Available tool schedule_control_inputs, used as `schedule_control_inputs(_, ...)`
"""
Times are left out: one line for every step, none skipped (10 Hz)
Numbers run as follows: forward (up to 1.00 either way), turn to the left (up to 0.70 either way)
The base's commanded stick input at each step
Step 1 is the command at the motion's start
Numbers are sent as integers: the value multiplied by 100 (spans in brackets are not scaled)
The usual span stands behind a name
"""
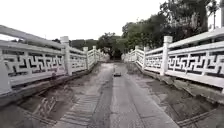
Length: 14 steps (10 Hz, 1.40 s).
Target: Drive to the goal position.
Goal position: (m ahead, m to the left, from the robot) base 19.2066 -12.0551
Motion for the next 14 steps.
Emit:
schedule_control_inputs(66,1)
schedule_control_inputs(66,1)
schedule_control_inputs(66,1)
schedule_control_inputs(66,1)
schedule_control_inputs(66,1)
schedule_control_inputs(66,1)
schedule_control_inputs(66,1)
schedule_control_inputs(66,1)
schedule_control_inputs(66,1)
schedule_control_inputs(66,1)
schedule_control_inputs(66,1)
schedule_control_inputs(66,1)
schedule_control_inputs(66,1)
schedule_control_inputs(66,1)
